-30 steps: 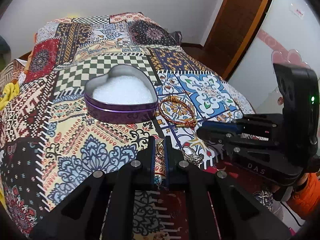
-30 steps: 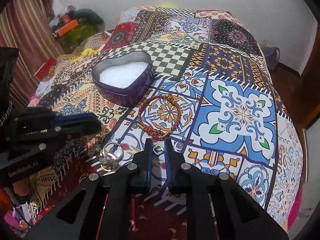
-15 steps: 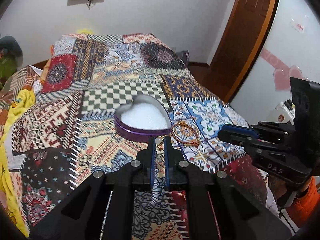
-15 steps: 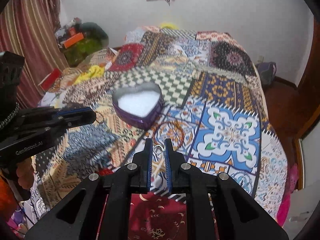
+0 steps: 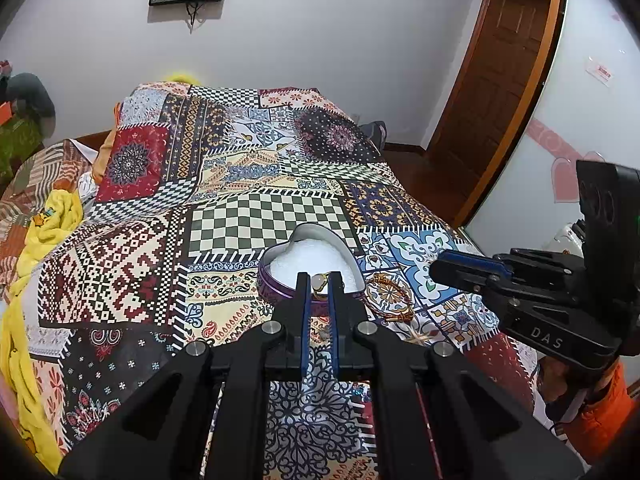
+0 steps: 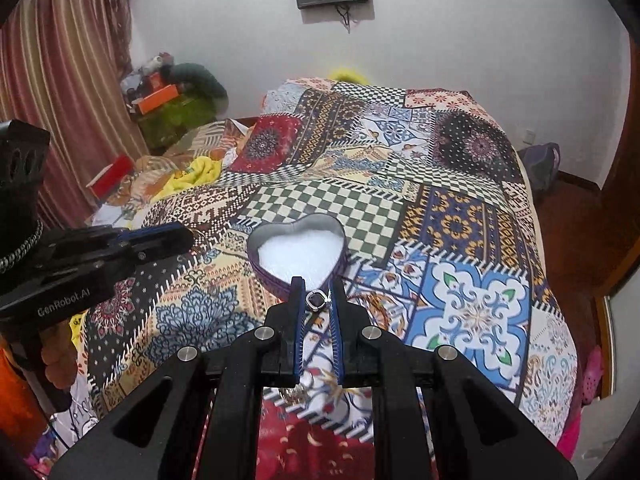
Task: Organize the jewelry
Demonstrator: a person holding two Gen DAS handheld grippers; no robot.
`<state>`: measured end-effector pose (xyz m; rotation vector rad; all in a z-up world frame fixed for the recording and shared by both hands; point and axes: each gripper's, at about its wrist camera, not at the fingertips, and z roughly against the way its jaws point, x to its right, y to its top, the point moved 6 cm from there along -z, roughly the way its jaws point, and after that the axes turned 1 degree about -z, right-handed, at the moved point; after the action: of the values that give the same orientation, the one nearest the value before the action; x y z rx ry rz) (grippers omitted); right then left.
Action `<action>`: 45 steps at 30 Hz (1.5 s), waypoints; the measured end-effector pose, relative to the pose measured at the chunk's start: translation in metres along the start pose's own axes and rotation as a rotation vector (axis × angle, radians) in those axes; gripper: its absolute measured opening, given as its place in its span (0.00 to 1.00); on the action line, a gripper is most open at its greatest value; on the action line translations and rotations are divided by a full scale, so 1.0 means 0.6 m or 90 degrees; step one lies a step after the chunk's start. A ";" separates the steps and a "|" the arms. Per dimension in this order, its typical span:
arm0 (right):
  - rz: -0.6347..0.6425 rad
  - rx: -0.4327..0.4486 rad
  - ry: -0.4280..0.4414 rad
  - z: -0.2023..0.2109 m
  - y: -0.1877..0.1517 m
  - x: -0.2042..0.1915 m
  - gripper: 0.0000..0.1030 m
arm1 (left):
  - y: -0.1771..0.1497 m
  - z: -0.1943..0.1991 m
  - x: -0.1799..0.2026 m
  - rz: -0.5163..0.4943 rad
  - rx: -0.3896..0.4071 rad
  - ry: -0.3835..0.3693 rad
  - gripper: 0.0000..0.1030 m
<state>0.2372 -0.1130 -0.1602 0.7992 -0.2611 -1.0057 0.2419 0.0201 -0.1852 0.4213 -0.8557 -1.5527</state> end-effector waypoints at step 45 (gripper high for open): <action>0.087 -0.123 0.059 -0.153 0.025 -0.012 0.10 | 0.008 -0.159 -0.036 -0.011 -0.100 -0.007 0.07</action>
<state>0.2926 -0.0593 -0.2123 0.6416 -0.1347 -0.8485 0.3158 0.0150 -0.2490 0.3076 -0.7332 -1.6270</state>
